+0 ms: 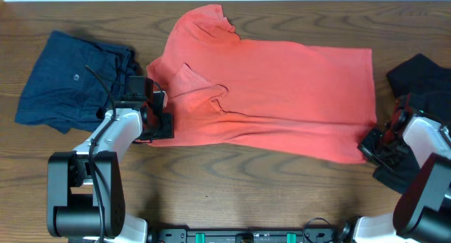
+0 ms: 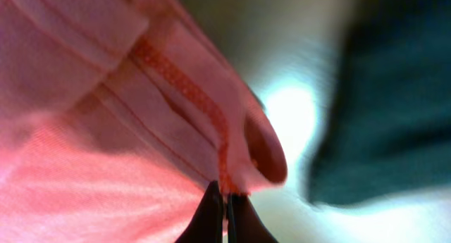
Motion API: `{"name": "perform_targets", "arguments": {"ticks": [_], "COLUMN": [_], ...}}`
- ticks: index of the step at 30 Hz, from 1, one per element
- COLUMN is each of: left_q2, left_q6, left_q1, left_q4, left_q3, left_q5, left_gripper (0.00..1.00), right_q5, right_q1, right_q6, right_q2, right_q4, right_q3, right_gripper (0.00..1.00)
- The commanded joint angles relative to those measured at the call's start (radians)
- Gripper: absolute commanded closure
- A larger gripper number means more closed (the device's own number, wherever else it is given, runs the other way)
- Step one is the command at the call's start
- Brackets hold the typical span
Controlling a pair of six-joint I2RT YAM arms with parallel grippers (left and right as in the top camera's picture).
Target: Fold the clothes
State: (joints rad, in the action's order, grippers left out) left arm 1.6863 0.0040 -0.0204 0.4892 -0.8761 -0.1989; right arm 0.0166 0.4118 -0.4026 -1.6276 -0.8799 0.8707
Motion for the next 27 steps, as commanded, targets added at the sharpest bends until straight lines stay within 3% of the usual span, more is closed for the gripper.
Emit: {"name": "perform_targets", "arguments": {"ticks": [1,4,5,9,18,24,26,27], "left_q2": [0.038,0.038,0.038,0.011,-0.204,-0.183,-0.133,-0.11], "left_q6": [0.023,0.023,0.023,0.022,0.022,0.061,0.059,0.055], "left_q1": [0.003,0.003,0.003,0.003,0.0,-0.007,-0.007,-0.007], "left_q4": [-0.01,-0.018,-0.018,0.001,-0.03,-0.13,-0.116,-0.095], "left_q3": [0.001,0.001,0.001,-0.01,-0.085,-0.085,-0.085,-0.085], "left_q5": [0.025,0.031,0.031,0.021,-0.056,-0.055,-0.055,-0.055], "left_gripper": [0.48,0.48,0.48,0.48,0.48,0.44,0.5,0.61], "right_q5": [0.153,0.152,0.152,0.1,-0.409,-0.483,-0.485,-0.485], "right_q1": [0.025,0.025,0.025,0.025,0.024,0.024,0.025,0.025], "right_q6": [-0.064,-0.064,-0.064,-0.043,0.236,0.243,0.243,0.243], "right_q2": [0.072,0.093,0.095,0.096,0.105,0.105,0.104,0.104], "right_q4": [-0.019,-0.013,-0.01,0.011,0.115,0.163,0.159,0.154], "right_q3": [0.028,0.028,0.028,0.041,0.111,0.111,0.111,0.111], "right_gripper": [0.99,0.56,0.53,0.53,0.52,0.5,0.5,0.5]}}
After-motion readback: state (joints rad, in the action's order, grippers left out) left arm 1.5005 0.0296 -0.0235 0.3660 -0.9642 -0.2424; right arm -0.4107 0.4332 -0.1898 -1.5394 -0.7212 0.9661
